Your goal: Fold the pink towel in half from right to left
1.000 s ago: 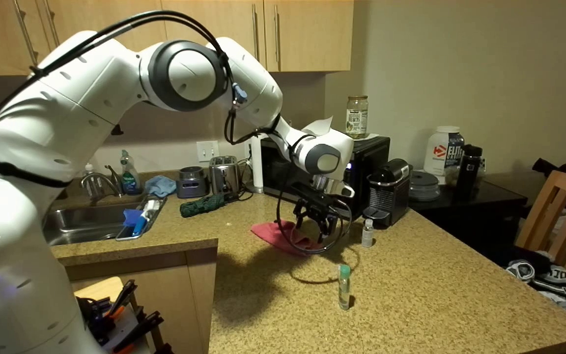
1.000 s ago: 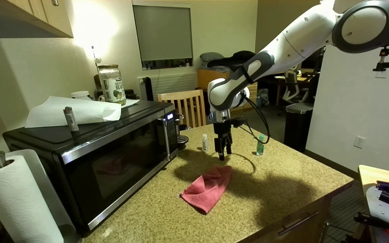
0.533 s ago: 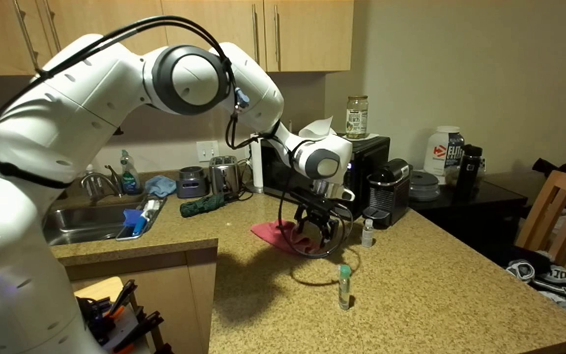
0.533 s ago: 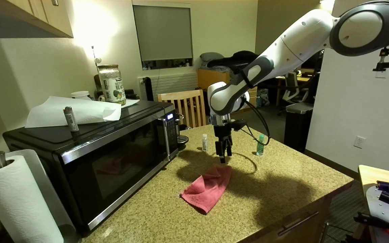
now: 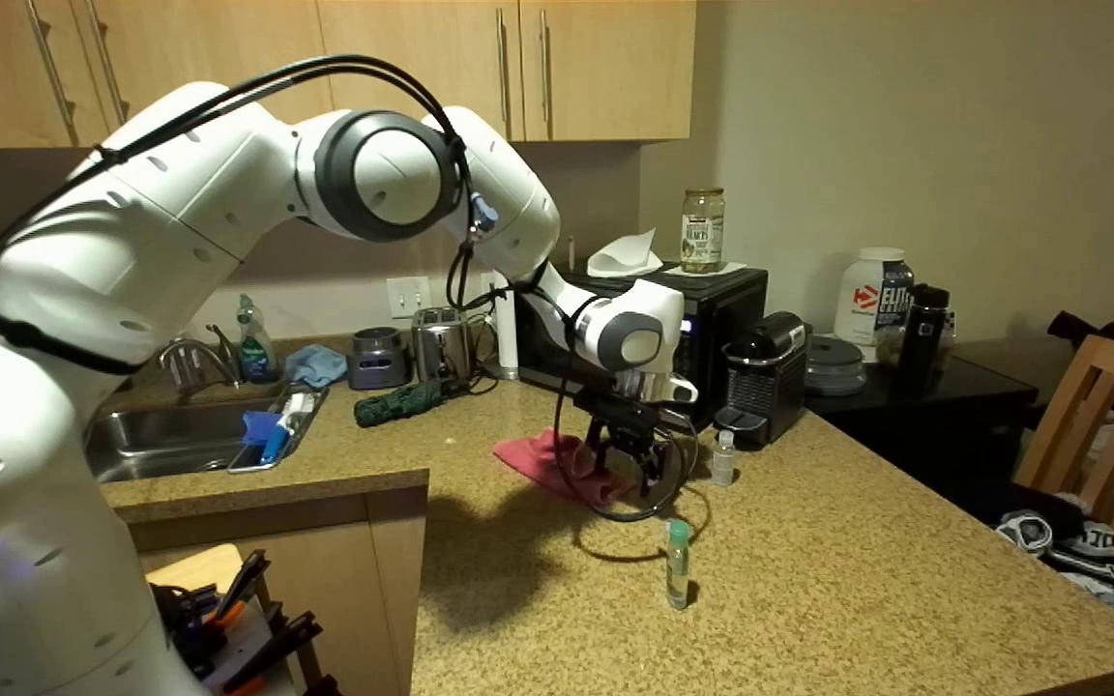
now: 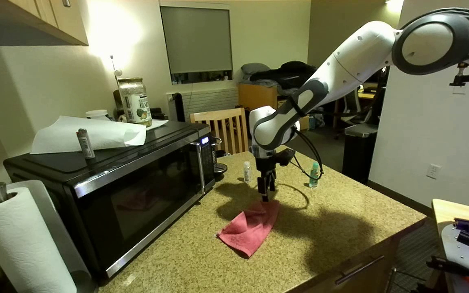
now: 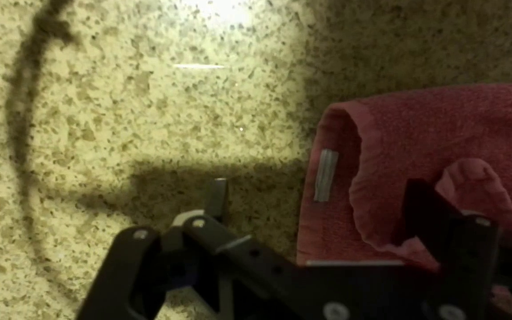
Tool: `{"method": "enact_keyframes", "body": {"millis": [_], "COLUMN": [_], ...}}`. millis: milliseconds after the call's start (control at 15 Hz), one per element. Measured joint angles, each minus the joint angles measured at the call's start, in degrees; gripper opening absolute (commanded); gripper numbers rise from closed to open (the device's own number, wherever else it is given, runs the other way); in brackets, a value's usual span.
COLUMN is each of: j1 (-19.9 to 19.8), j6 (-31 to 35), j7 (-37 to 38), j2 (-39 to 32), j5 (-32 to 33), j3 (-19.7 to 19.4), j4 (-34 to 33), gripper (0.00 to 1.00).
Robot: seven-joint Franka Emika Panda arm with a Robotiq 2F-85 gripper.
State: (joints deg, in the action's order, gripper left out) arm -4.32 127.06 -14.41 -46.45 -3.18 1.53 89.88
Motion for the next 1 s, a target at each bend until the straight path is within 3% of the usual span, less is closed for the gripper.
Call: {"method": "enact_keyframes", "body": {"millis": [1000], "j1": [0.02], "j6": [0.65], "j7": [0.75], "j2": [-0.31], "j5": [-0.03], "j3": [0.02], "j4": [0.89], "gripper": [1.00]}}
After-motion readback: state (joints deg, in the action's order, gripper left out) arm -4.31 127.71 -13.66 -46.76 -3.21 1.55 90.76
